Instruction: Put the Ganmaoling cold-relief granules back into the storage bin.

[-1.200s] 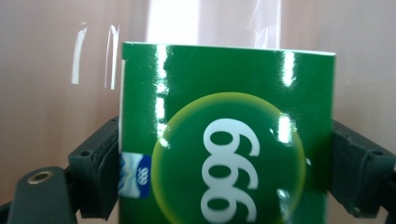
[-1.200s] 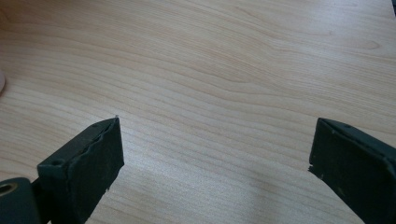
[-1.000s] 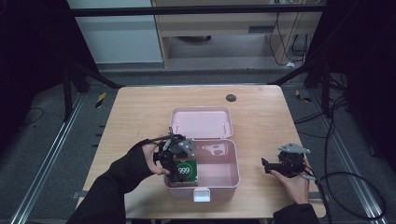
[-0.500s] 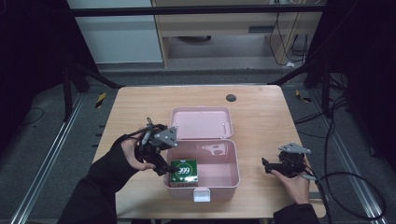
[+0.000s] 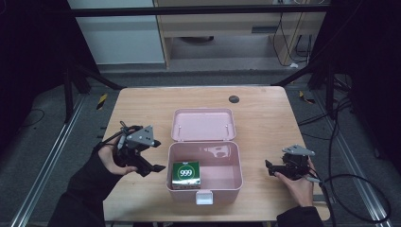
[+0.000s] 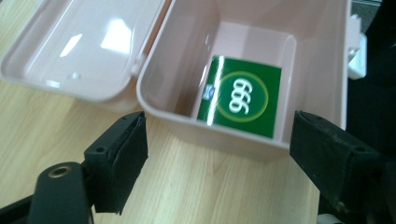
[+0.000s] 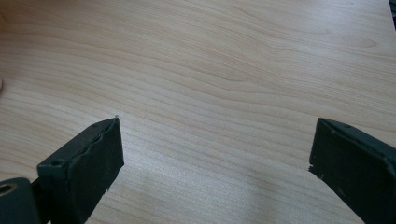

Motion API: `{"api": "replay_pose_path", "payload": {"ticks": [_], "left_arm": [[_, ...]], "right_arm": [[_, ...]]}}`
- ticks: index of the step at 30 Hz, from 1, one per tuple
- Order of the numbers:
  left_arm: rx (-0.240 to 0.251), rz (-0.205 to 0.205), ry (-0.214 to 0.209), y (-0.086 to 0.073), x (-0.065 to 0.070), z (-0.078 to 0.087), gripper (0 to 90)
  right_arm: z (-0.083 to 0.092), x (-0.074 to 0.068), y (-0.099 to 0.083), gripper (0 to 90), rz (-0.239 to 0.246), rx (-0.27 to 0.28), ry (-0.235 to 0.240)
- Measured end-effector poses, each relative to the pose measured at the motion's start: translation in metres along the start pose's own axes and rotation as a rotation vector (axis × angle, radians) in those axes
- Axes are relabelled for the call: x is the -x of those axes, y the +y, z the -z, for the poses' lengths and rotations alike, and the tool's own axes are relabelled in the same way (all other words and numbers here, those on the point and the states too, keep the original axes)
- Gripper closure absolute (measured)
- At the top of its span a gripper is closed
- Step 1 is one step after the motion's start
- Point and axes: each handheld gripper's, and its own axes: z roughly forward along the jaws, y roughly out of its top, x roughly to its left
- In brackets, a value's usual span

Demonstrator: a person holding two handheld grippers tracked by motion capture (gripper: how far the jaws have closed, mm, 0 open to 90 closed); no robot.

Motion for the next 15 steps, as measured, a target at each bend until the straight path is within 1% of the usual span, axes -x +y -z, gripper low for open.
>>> {"api": "replay_pose_path", "payload": {"ticks": [1,2,3,4,5,7,8,9,10,11,12,13,15], "left_arm": [[0.004,0.011,0.004,-0.006,-0.001,0.000,19.1],[0.010,0.032,0.012,-0.011,-0.001,0.000,19.4],[0.013,0.066,0.030,-0.022,-0.002,-0.002,19.9],[0.013,0.066,0.030,-0.022,-0.002,-0.002,20.0],[0.017,0.098,0.046,-0.034,-0.004,-0.006,20.0],[0.016,0.137,0.061,-0.044,-0.006,-0.010,20.0],[0.016,0.137,0.061,-0.044,-0.006,-0.010,20.0],[0.016,0.154,0.069,-0.049,-0.007,-0.013,20.0],[0.015,0.185,0.092,-0.059,-0.009,-0.019,19.1],[0.019,0.205,0.100,-0.063,-0.009,-0.022,18.0],[0.019,0.205,0.100,-0.063,-0.009,-0.022,17.8],[0.027,0.241,0.115,-0.071,-0.011,-0.028,17.8],[0.022,0.264,0.141,-0.077,-0.012,-0.033,17.6]], "right_arm": [[0.000,0.000,0.000,3.2,0.004,0.000,0.000],[0.000,0.000,0.000,3.2,0.001,-0.001,0.000],[0.000,0.000,0.000,3.2,-0.002,-0.001,0.001],[0.000,0.000,0.000,3.2,0.000,-0.001,0.000],[-0.001,0.000,0.000,3.2,0.003,-0.002,-0.001],[-0.001,0.000,0.000,3.2,0.005,-0.003,-0.001],[0.000,0.000,0.000,3.2,0.001,-0.003,0.002],[0.000,0.000,0.000,3.2,0.001,-0.003,0.002],[-0.001,0.000,0.000,3.2,0.004,-0.002,-0.002],[0.000,0.000,0.000,3.2,0.003,-0.001,-0.001],[0.000,0.000,0.000,3.2,0.003,-0.001,-0.001],[-0.001,0.000,-0.001,3.2,0.003,-0.002,-0.002],[-0.001,0.000,-0.001,3.2,0.003,-0.002,-0.002]]}}
